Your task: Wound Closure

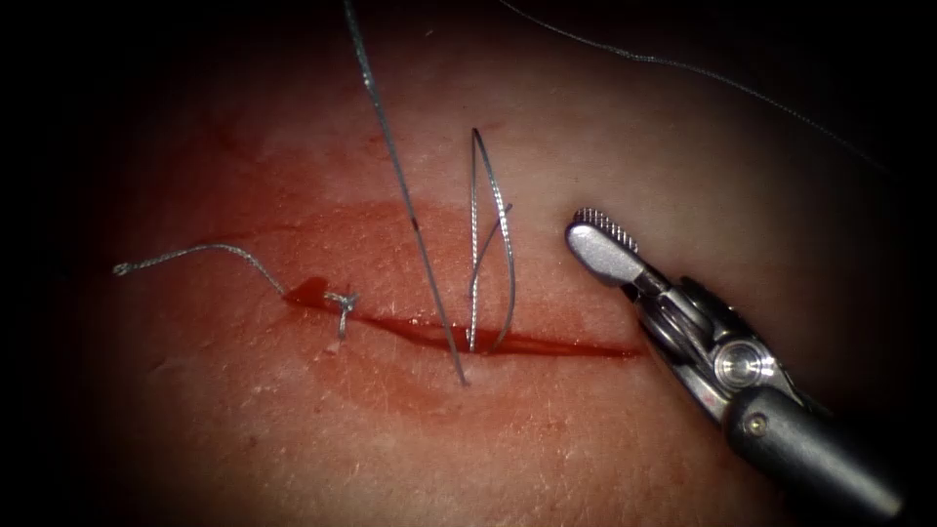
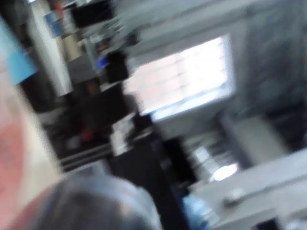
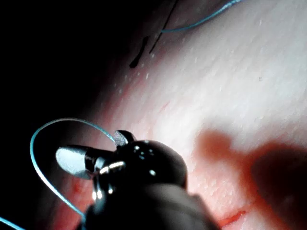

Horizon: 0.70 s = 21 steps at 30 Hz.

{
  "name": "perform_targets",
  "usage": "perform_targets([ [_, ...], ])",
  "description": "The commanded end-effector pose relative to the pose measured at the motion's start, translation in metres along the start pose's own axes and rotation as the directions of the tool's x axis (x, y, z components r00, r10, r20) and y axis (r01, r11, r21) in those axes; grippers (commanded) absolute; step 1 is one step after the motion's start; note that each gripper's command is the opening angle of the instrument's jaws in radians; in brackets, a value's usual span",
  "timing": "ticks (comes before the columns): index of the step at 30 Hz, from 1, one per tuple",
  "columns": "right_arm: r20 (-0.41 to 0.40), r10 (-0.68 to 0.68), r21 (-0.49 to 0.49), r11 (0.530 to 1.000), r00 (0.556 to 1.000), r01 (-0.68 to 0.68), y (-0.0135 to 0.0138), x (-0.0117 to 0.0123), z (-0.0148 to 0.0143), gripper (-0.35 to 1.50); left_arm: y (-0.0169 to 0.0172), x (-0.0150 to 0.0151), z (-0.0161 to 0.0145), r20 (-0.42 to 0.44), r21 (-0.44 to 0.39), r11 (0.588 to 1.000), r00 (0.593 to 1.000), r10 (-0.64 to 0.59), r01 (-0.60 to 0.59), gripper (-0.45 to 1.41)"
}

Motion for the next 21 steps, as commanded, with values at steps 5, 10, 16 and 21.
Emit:
perform_targets([
  [5,0.041,-0.058,0.083,0.995,0.998,0.054,-0.0009,0.0009,0.001,0.0,-0.0046,-0.003,0.0046,0.038,0.067,0.995,0.997,0.067,-0.069,-0.45],
  [10,0.075,-0.099,0.118,0.989,0.992,0.089,-0.002,0.0004,0.0012,-0.1,-0.0063,-0.0037,0.0055,0.066,0.088,0.992,0.995,0.079,-0.085,-0.45],
  [16,0.115,-0.126,0.179,0.978,0.985,0.104,-0.0048,-0.0005,0.0019,-0.35,-0.0058,-0.0027,0.005,0.082,0.065,0.993,0.992,0.09,-0.096,-0.45],
  [21,0.106,-0.147,0.174,0.976,0.983,0.127,-0.006,-0.0014,0.0029,-0.35,-0.004,-0.0018,0.0035,0.085,0.059,0.992,0.99,0.11,-0.115,-0.45],
])
